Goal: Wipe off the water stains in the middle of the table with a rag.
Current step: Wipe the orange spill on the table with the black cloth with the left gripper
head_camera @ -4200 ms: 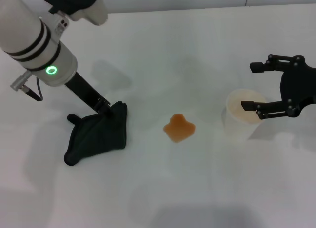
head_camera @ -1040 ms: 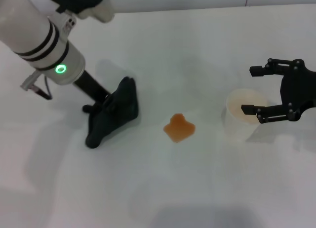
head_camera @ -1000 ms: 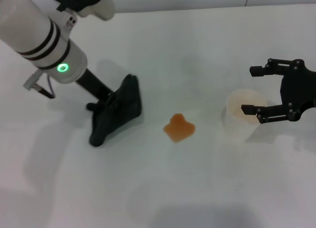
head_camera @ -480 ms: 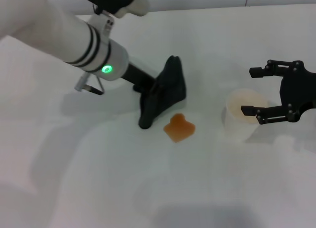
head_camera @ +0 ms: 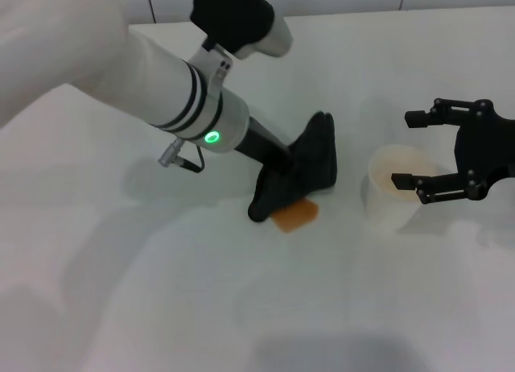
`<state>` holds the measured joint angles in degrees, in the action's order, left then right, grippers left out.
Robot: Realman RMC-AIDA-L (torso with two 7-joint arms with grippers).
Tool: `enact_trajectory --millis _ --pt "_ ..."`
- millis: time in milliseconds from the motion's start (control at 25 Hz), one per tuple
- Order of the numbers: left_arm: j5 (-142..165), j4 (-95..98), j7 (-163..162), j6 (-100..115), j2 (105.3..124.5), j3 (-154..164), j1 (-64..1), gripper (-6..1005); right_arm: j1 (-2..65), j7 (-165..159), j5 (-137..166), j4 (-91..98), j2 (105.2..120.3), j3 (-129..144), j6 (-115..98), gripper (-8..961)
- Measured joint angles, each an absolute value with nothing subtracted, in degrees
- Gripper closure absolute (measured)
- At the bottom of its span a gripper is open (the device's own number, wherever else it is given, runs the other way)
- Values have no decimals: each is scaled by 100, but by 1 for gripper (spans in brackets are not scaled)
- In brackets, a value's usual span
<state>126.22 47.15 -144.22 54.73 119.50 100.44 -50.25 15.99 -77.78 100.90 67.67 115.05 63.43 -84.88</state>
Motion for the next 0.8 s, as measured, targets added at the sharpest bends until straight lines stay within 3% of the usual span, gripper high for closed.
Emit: enact_trajectory --millis 800 --pt "12957 4697 -14024 6688 11946 10188 -5265 908 1582 -7778 10090 6758 11505 6327 -8478 96"
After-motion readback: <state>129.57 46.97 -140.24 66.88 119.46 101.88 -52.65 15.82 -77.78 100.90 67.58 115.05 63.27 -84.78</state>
